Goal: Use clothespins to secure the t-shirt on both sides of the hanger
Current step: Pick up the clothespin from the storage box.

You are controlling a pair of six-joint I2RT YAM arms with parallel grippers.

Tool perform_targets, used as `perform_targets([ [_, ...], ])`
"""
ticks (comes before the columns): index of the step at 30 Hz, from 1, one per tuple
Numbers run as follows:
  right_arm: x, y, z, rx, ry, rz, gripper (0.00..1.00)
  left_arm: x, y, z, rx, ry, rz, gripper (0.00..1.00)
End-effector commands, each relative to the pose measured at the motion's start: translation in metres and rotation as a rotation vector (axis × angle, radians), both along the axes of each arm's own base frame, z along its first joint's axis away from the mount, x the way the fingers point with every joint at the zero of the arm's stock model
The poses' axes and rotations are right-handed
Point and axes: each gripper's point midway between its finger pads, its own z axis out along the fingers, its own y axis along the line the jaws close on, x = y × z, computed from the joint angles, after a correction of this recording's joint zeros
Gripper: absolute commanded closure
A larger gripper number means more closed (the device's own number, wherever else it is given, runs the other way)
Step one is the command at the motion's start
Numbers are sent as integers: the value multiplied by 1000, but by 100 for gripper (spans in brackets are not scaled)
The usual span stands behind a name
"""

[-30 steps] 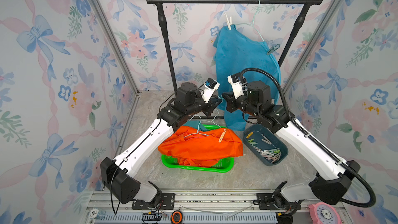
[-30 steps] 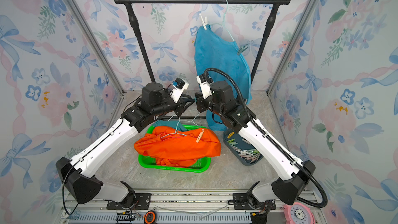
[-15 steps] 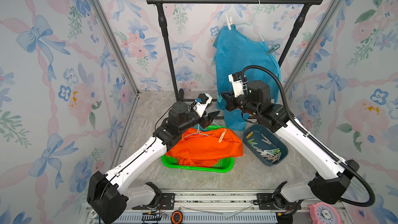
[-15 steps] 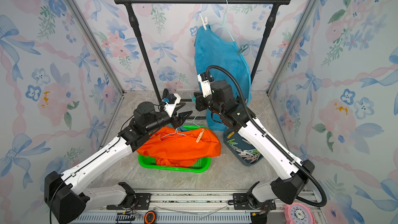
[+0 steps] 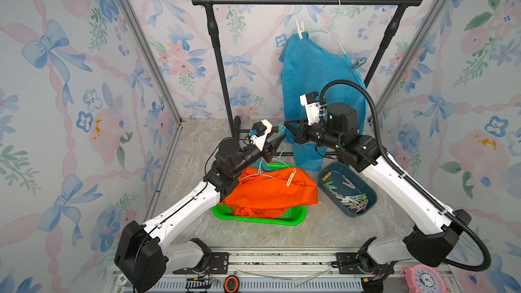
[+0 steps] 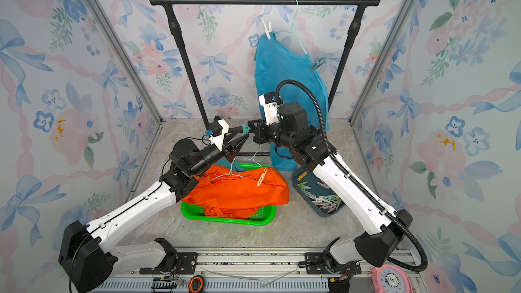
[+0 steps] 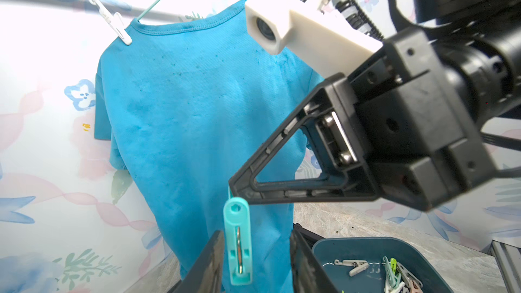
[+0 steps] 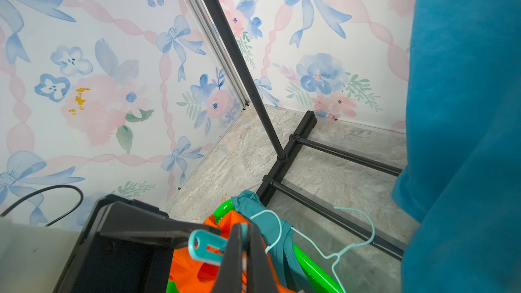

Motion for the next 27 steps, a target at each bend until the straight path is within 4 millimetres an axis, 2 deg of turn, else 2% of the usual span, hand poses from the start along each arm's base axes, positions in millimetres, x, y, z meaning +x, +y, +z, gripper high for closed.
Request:
perform_targets([
  [1,-5,-6,16,62,-7,14,98,-2,-6,12,-21,-38,-21,61],
  [9,-6,-8,19,94,5,26,98,6,-7,0,-1,-23,9,60],
  [12,-7,-8,17,101,14,31,98,8,-7,3,2,-29,14,66],
  [20,-10,-14,16,117,15,23,98,9,-9,0,14,-26,12,74],
  [24,-12,-13,15,118,21,31,98,10,-8,-1,22,-30,21,83],
  [27,-13,-14,14,121,24,37,93,9,-7,2,21,-39,30,90],
])
